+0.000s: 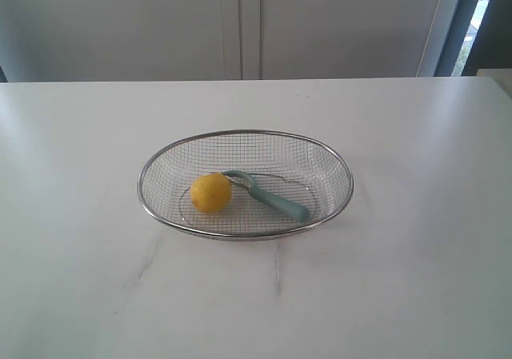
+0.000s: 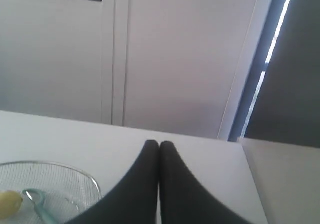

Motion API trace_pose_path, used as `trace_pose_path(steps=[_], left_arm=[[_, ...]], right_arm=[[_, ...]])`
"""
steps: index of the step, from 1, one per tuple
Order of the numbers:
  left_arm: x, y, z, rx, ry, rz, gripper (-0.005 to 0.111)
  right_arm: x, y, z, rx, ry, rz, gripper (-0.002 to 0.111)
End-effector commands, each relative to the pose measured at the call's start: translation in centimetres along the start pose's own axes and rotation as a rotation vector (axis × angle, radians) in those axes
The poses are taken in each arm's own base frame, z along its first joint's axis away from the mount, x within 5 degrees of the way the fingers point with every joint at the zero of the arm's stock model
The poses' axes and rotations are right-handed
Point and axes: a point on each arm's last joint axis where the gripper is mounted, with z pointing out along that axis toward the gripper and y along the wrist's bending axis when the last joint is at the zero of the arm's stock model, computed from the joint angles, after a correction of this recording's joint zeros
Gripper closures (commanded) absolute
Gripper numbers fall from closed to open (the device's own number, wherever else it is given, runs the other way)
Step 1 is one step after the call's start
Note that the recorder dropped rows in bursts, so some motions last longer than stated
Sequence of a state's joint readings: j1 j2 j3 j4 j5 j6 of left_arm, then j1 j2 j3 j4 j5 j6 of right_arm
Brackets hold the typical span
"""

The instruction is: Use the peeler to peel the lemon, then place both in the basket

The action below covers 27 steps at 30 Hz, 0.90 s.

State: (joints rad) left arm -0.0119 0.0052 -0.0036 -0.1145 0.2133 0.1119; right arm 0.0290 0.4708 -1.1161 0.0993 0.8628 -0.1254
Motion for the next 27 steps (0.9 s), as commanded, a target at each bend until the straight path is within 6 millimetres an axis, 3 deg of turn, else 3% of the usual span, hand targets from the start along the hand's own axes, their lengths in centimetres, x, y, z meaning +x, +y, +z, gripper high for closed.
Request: trace_pose_path(steps=[1,4,16,27], left_arm=[[0.0,0.0,0.0,0.002,-0.007,-0.01,0.107],[0.0,0.0,0.0,0.001,-0.013,-0.01,0.107],[0.0,0.0,0.0,0.001,-0.012,-0.01,0.107],[0.0,0.0,0.0,0.001,-0.012,-0.01,0.107]], right_arm=[[3.6,0.1,1.2,0.004,0.093,0.002,0.108],[5.4,0.2,0.9,0.002,0.117,0.004,0.108],[8.6,0.7,-2.2,0.007,0.037,-0.003,0.108],[8.8,0.7,-2.2,0.007,0.036,-0.003,0.108]])
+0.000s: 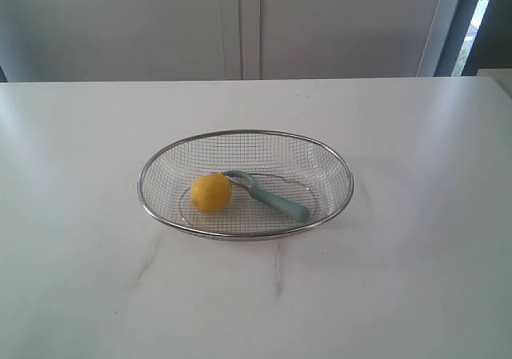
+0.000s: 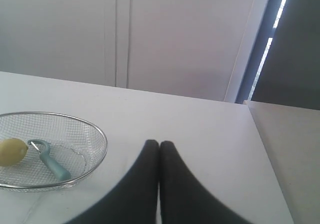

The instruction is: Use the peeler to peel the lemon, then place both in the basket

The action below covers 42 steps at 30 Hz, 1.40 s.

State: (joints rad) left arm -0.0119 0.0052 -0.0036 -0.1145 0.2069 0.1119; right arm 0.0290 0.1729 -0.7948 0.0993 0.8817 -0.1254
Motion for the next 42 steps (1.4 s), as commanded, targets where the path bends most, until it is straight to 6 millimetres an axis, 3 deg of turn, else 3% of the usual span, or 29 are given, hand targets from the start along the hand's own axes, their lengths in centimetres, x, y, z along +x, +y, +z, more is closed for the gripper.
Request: trace_pose_path(steps=[1,5,11,13,16,19,28,38,42], left_arm=[[0.1,0.0,0.0,0.002,-0.006,-0.01,0.107],[0.1,0.0,0.0,0.002,-0.006,-0.01,0.107],[0.0,0.0,0.0,0.002,-0.007,-0.01,0.107],[0.0,0.0,0.0,0.001,-0.009,-0.01,0.107],[0.0,0.0,0.0,0.001,-0.009,-0.01,0.107],[0.0,0.0,0.0,0.001,-0.009,-0.01,0.107],[0.0,0.0,0.0,0.001,-0.009,-0.01,0.107],[0.0,0.0,0.0,0.001,-0.011,-0.01,0.107],[0.0,0.0,0.0,0.001,-0.011,-0.01,0.107]], right_arm=[[0.1,0.0,0.0,0.011,-0.006,-0.004,0.108],[0.1,0.0,0.1,0.011,-0.003,-0.003,0.108],[2.7,0.2,2.6,-0.015,0.043,0.036,0.108],[3.1,0.2,3.5,-0.023,-0.027,0.07,0.108],[3.9,-0.4,5.8,0.024,-0.294,0.144,0.108],[6.3,-0.8,7.3,0.069,-0.367,0.153,0.108],[15.1,-0.4,8.8,0.074,-0.231,0.159,0.108],[17.7,0.3,9.1,0.012,0.058,0.162,0.108],[17.7,0.3,9.1,0.011,0.063,0.162,0.108]])
